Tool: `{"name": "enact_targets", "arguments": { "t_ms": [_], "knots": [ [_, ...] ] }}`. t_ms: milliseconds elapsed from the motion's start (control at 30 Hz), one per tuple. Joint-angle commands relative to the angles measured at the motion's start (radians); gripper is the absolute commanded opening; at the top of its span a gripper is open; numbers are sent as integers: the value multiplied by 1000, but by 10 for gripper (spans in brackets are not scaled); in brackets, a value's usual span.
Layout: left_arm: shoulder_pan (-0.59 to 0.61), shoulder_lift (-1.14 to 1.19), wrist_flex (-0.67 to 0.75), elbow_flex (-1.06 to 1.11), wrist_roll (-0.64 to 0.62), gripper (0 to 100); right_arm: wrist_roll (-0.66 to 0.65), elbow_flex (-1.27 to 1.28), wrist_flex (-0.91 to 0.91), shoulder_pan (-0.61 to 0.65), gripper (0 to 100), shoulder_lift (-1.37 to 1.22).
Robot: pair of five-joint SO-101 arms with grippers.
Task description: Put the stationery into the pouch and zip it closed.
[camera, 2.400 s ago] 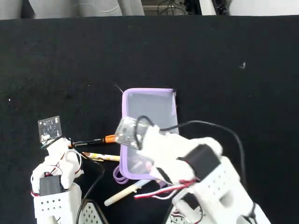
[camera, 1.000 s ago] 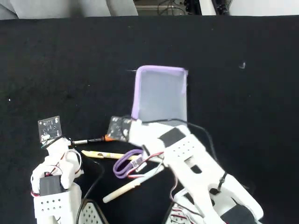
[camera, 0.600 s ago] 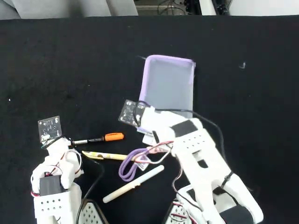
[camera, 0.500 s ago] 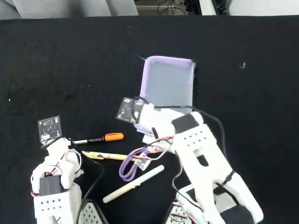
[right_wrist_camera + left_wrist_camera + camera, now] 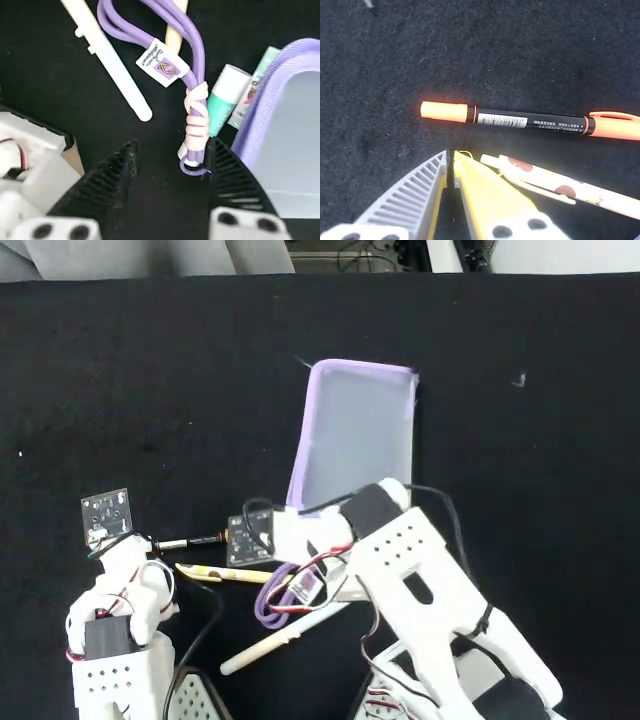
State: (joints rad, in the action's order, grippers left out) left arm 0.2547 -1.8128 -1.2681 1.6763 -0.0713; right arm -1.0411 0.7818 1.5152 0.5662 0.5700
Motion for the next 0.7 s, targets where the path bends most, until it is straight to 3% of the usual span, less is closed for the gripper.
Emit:
{"name": "enact_targets", "arguments": {
  "t_ms": [0, 400, 667],
  "knots": [
    [8, -6, -5, 24, 2, 30, -9, 59, -80, 14, 211, -5],
    [8, -6, -5, 24, 2, 30, -9, 229, -331, 9, 211, -7],
    [8, -6, -5, 24, 2, 30, -9, 249, -413, -72, 98, -7]
  ]
}}
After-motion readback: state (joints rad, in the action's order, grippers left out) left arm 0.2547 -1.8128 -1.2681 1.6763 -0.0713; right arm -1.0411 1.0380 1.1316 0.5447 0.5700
